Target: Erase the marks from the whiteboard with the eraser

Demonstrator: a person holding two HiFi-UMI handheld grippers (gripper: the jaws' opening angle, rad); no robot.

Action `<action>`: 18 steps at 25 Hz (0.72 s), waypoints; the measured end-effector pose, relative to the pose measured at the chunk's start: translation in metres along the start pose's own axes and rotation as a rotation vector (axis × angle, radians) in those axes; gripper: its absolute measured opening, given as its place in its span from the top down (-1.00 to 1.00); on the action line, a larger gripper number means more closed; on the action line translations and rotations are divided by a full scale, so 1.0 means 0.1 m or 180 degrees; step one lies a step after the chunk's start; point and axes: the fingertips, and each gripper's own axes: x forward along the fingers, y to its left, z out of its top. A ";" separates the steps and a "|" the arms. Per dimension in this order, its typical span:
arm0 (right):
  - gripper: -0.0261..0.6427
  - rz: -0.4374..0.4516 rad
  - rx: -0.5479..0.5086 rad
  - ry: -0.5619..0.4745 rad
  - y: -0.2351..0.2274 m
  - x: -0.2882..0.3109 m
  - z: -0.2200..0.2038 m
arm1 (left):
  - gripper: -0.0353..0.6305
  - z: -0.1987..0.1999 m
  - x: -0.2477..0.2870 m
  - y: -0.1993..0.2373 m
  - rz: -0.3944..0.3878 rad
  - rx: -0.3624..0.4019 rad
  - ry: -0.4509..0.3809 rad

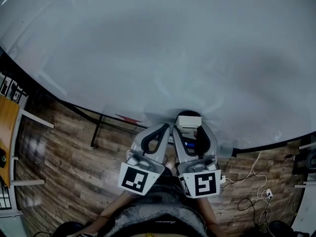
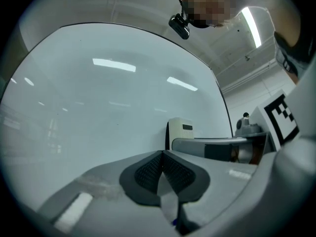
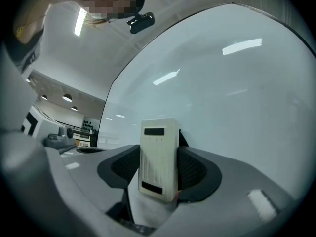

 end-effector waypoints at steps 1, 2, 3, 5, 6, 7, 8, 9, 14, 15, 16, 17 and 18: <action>0.20 0.0002 0.0002 0.0001 0.09 0.06 0.00 | 0.88 0.01 -0.04 0.10 -0.0009 0.0003 0.0008; 0.20 0.0006 0.0002 0.0001 0.18 0.12 0.00 | 0.88 0.02 -0.08 0.19 -0.0021 0.0008 0.0014; 0.20 0.0012 0.0002 -0.0001 0.26 0.17 0.01 | 0.88 0.04 -0.12 0.27 -0.0035 0.0018 0.0017; 0.20 0.0020 0.0002 -0.0005 0.38 0.26 0.02 | 0.88 0.07 -0.18 0.39 -0.0061 0.0044 0.0017; 0.20 0.0019 0.0007 -0.0007 0.44 0.30 0.02 | 0.88 0.08 -0.20 0.45 -0.0071 0.0048 0.0019; 0.20 0.0012 0.0014 -0.0009 0.49 0.35 0.02 | 0.88 0.08 -0.22 0.52 -0.0080 0.0046 0.0023; 0.20 0.0004 0.0023 -0.0011 0.55 0.41 0.01 | 0.88 0.08 -0.25 0.59 -0.0089 0.0040 0.0028; 0.20 -0.0002 0.0028 -0.0011 0.62 0.47 0.01 | 0.88 0.07 -0.28 0.68 -0.0098 0.0031 0.0033; 0.20 -0.0034 -0.0002 -0.0005 0.90 0.73 0.00 | 0.88 0.07 -0.44 1.03 -0.0122 0.0004 0.0044; 0.20 -0.0038 -0.0013 -0.0006 0.95 0.78 0.01 | 0.88 0.08 -0.47 1.10 -0.0116 0.0003 0.0042; 0.20 -0.0040 -0.0028 -0.0003 1.02 0.84 0.01 | 0.88 0.09 -0.51 1.20 -0.0105 0.0002 0.0034; 0.20 -0.0042 -0.0043 0.0004 1.10 0.91 0.00 | 0.88 0.10 -0.57 1.31 -0.0089 -0.0003 0.0026; 0.20 -0.0043 -0.0051 0.0011 1.20 0.99 -0.01 | 0.88 0.11 -0.63 1.45 -0.0069 -0.0013 0.0021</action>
